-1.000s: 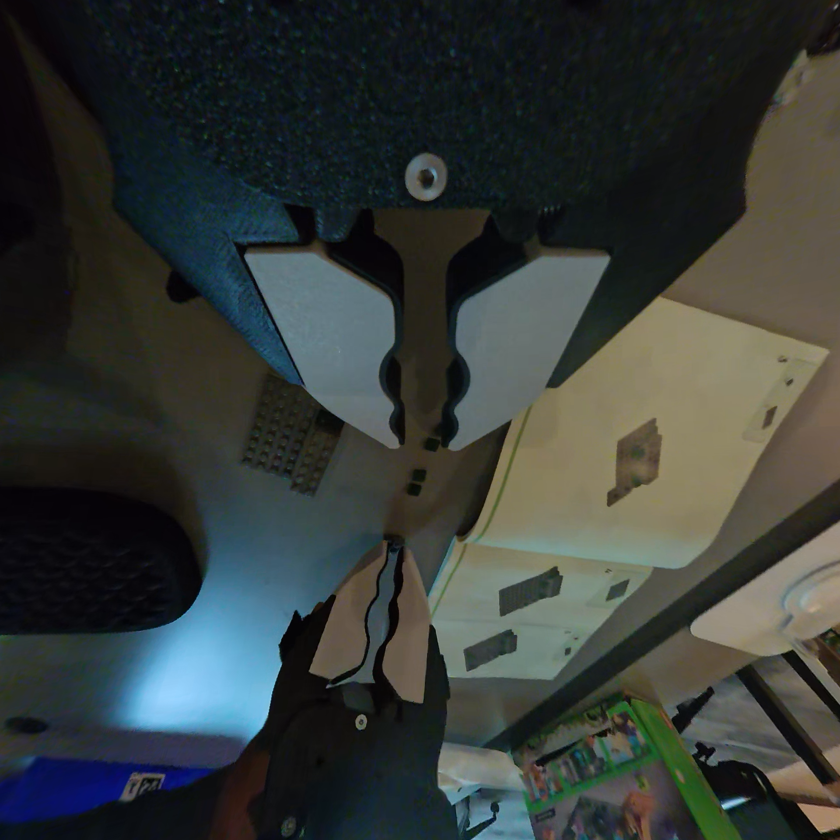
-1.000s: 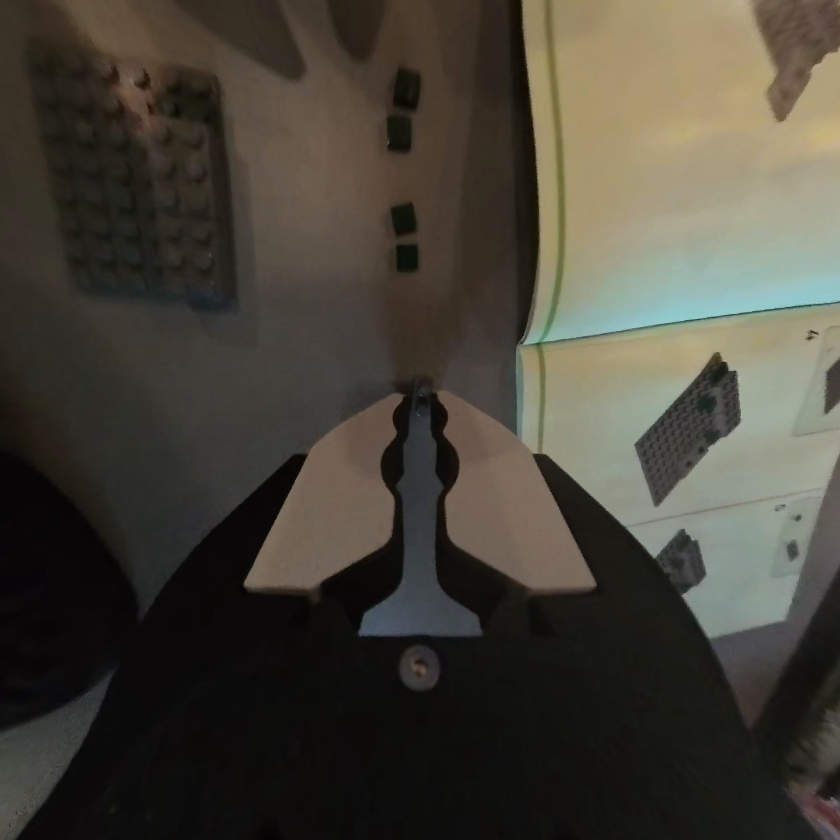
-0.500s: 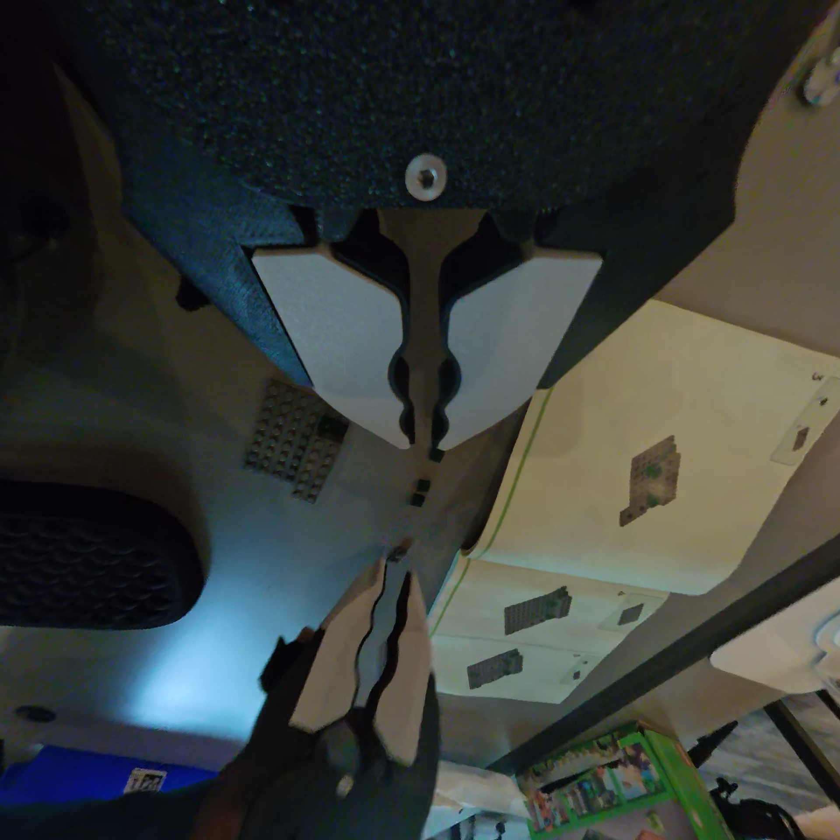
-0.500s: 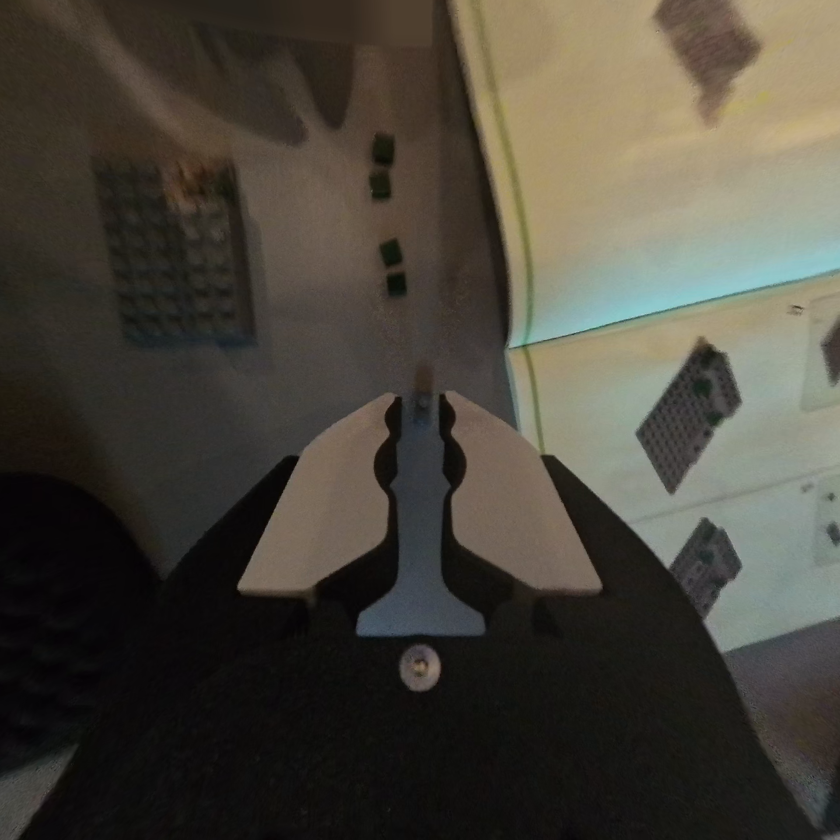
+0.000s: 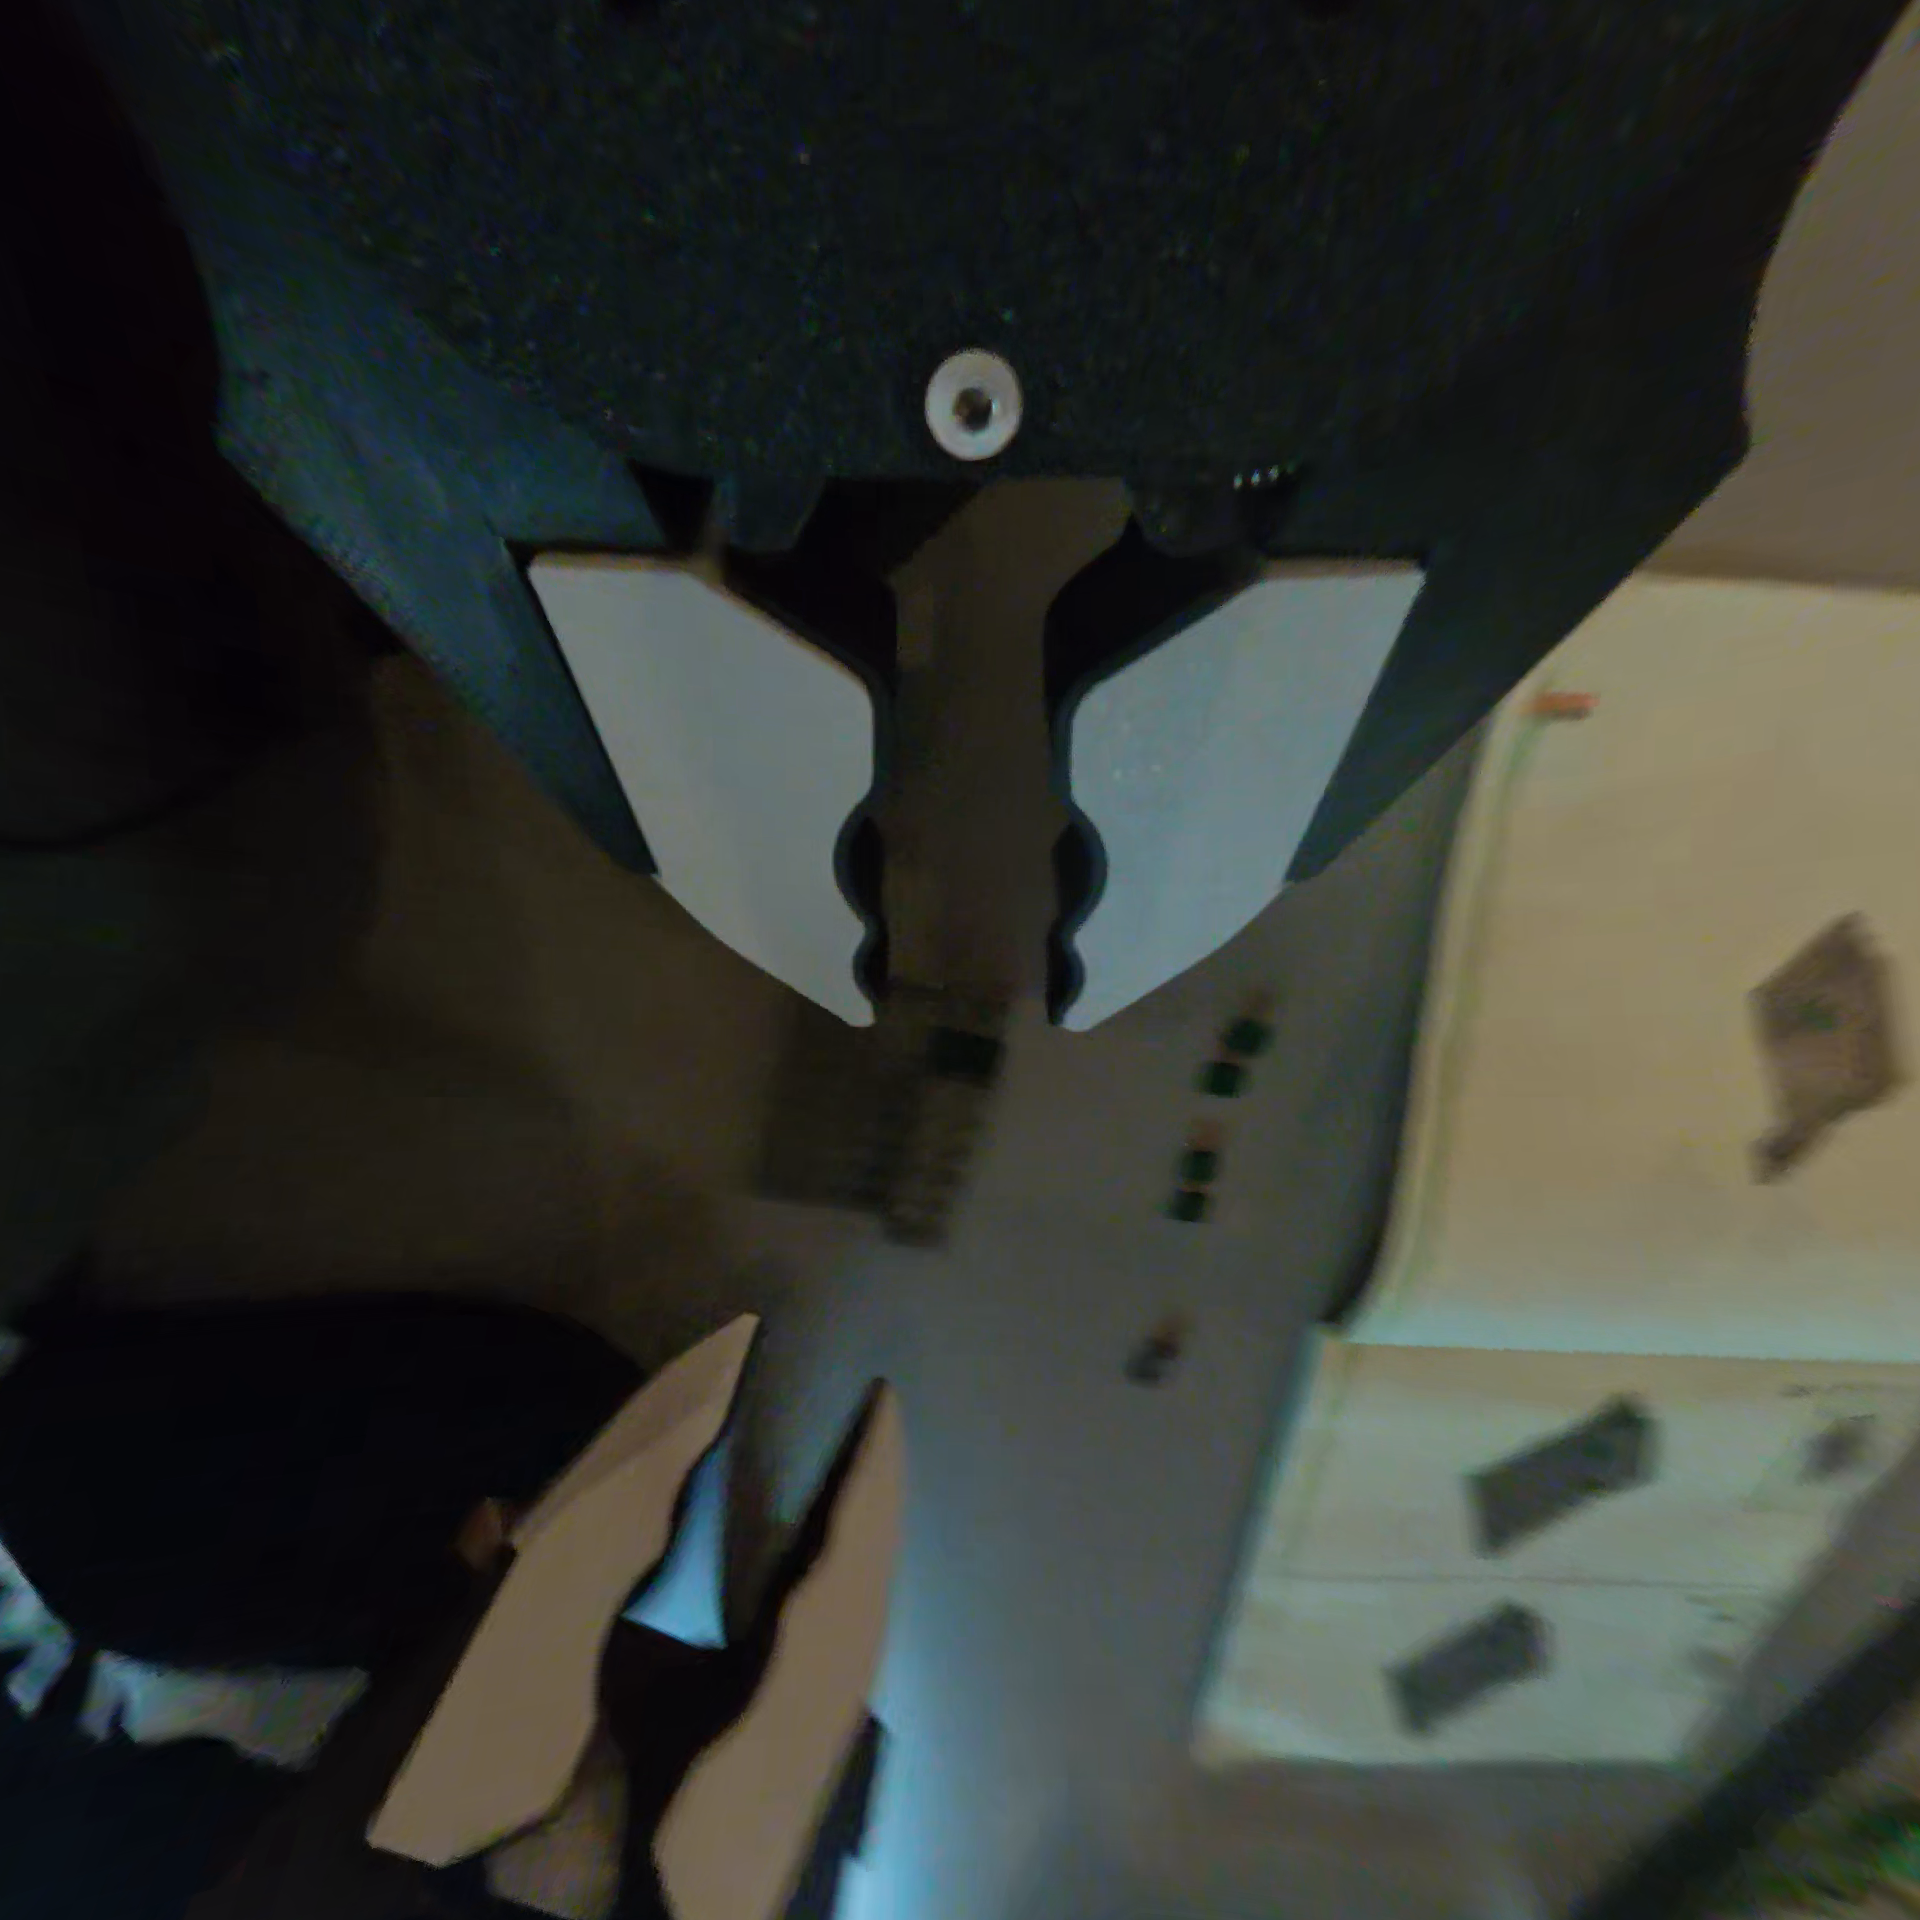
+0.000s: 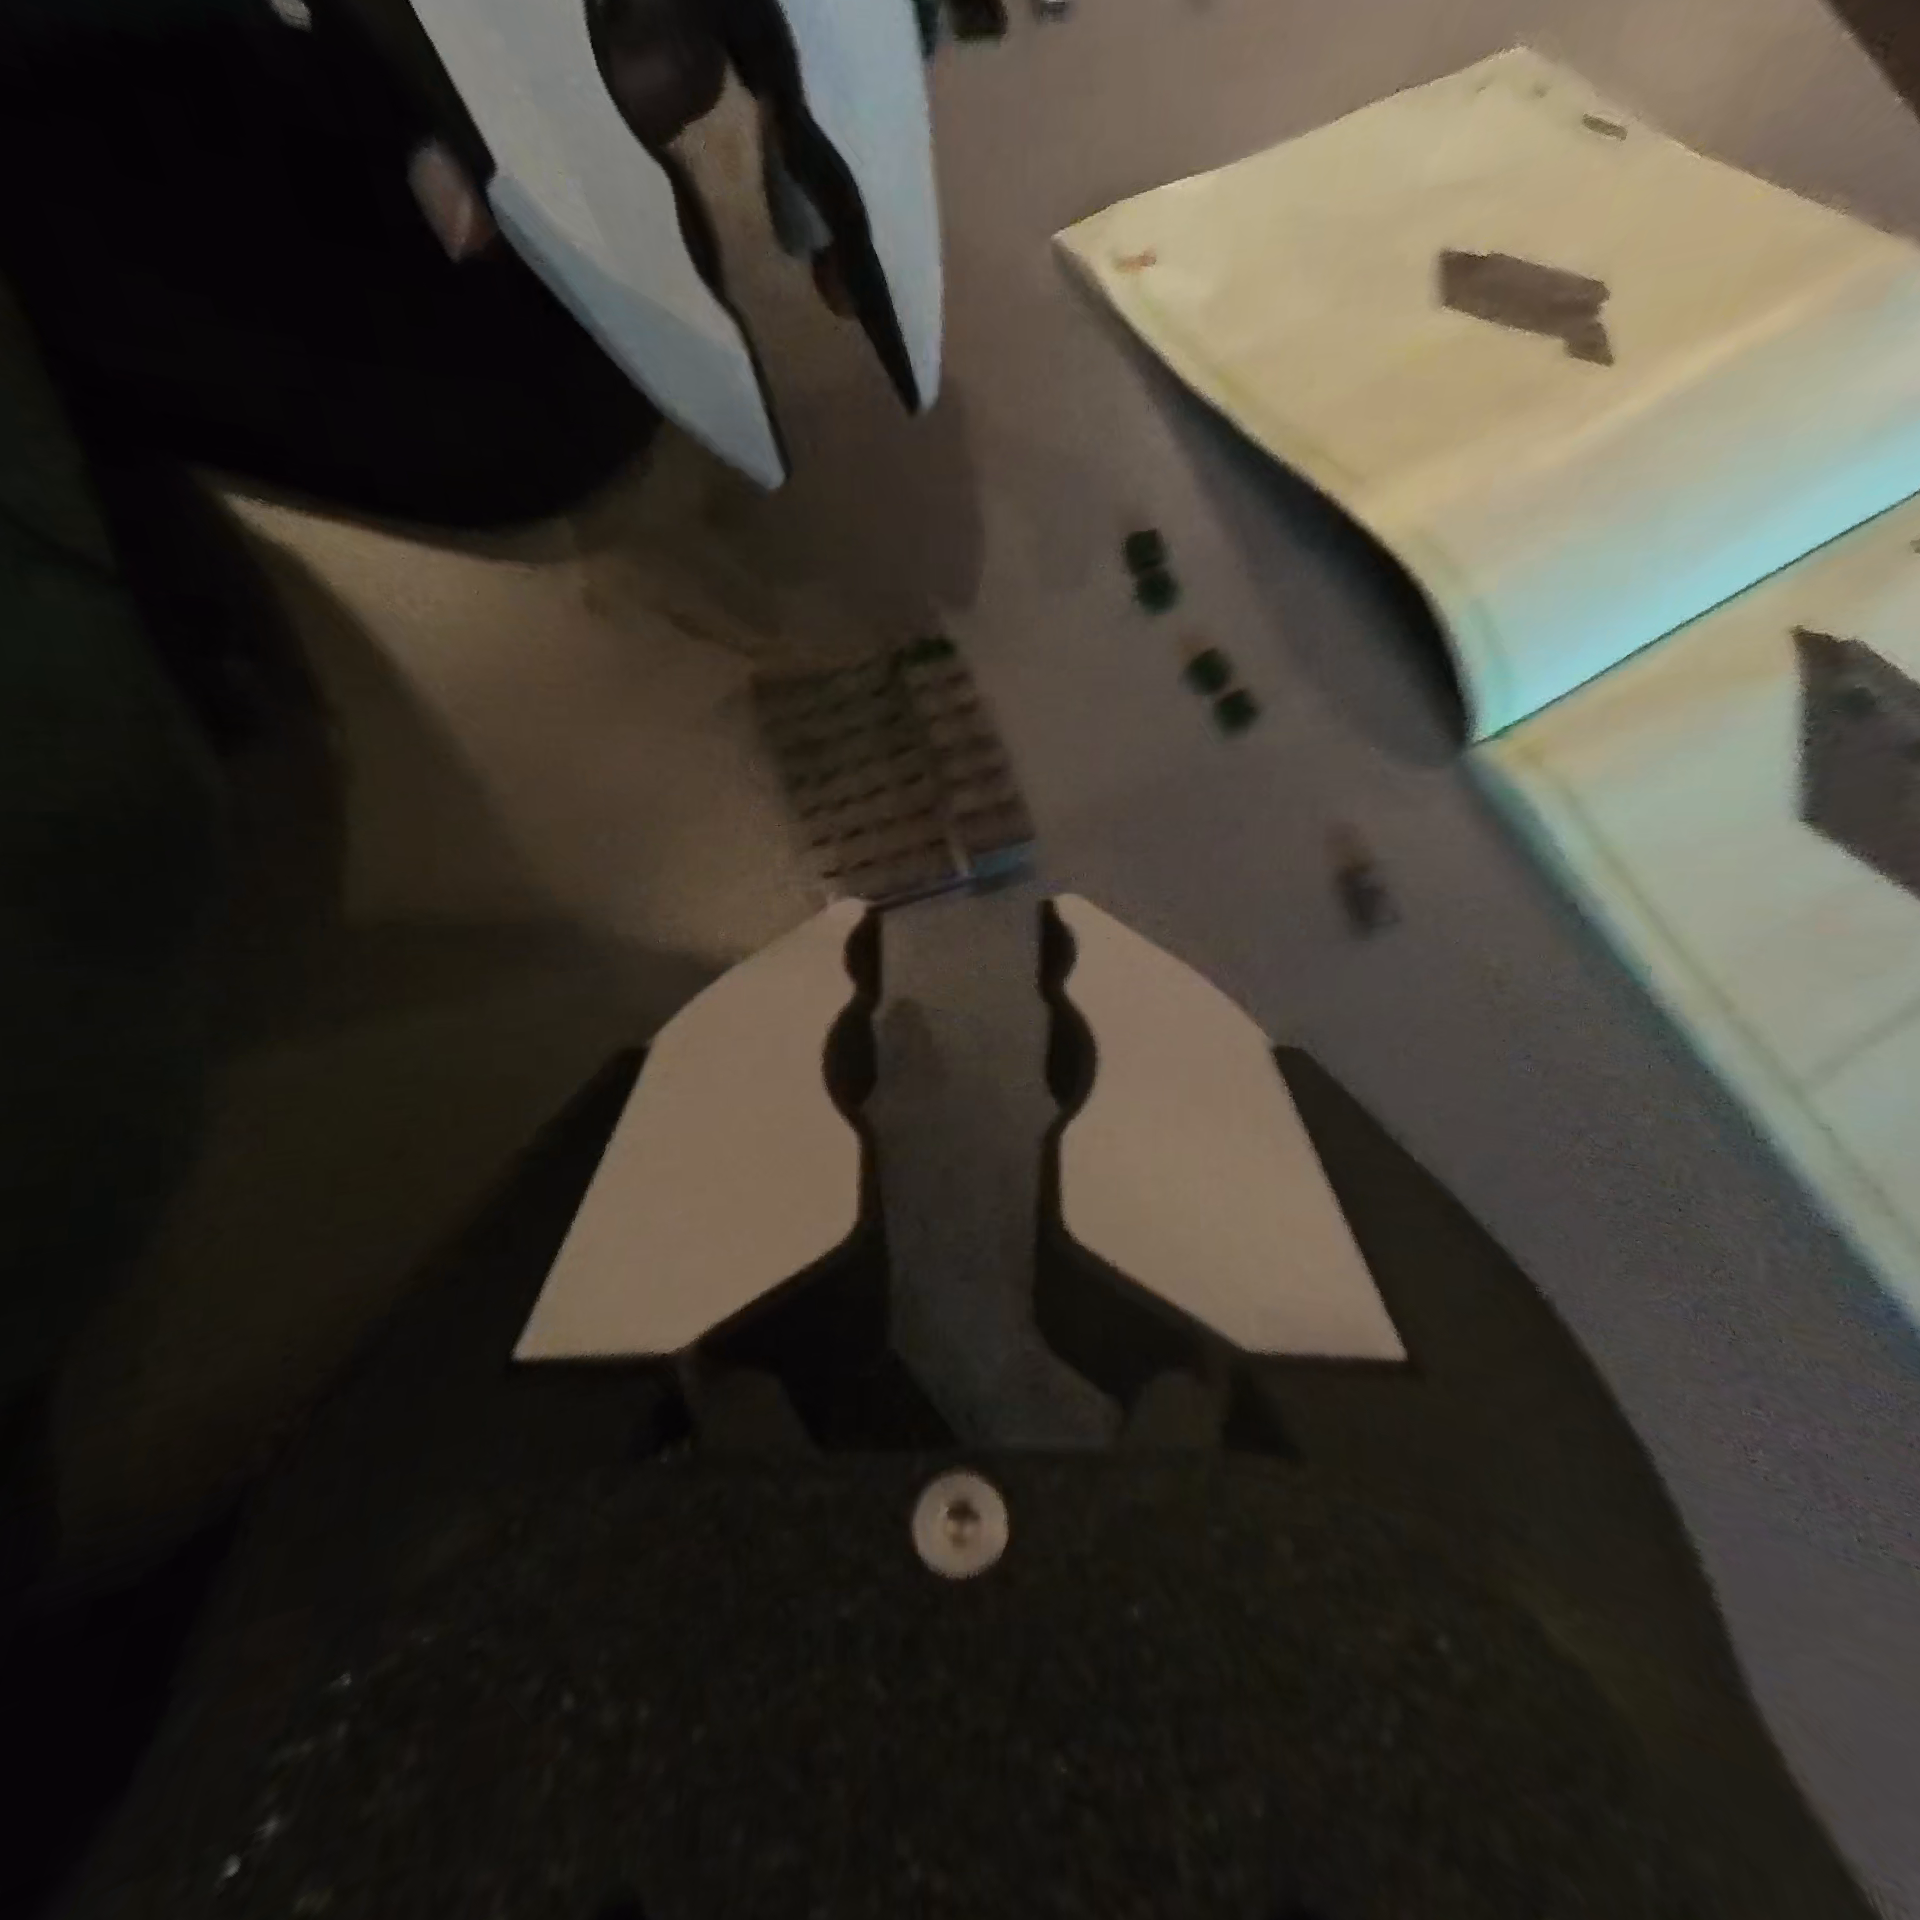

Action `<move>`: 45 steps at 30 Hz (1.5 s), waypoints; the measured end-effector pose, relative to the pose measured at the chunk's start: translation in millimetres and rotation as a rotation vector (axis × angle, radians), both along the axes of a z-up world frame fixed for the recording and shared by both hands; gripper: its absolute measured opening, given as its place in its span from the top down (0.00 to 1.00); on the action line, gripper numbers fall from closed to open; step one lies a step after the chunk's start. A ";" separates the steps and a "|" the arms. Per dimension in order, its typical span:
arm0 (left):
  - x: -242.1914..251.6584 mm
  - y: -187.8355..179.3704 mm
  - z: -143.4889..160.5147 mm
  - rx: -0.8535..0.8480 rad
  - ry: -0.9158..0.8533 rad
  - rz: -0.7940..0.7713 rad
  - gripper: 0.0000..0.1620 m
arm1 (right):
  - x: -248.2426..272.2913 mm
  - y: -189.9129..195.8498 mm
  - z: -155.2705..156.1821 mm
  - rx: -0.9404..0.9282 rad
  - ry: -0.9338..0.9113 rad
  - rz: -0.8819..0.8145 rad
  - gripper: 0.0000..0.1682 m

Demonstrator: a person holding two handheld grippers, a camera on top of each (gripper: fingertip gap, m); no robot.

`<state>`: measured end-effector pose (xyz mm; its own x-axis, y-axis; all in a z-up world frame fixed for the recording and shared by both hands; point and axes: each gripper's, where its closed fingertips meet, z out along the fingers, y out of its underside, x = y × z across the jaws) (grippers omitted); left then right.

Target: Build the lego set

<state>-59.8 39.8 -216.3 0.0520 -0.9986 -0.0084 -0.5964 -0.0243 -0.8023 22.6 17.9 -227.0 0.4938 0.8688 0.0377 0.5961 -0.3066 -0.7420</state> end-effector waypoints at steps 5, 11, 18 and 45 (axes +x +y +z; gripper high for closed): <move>7.1 -18.4 -22.5 0.008 0.138 -0.157 0.79 | -4.4 0.8 -12.6 -0.039 0.003 0.095 0.76; 12.8 -16.4 -39.6 0.024 0.282 -0.189 0.69 | -14.1 4.6 -24.7 -0.097 -0.082 0.232 0.69; 18.4 -12.7 -40.2 0.004 0.273 -0.162 0.70 | -15.8 7.8 -29.9 -0.095 -0.100 0.285 0.70; 50.6 7.4 -30.6 0.075 0.215 -0.124 0.75 | 14.5 26.2 -25.4 -0.059 -0.097 0.310 0.66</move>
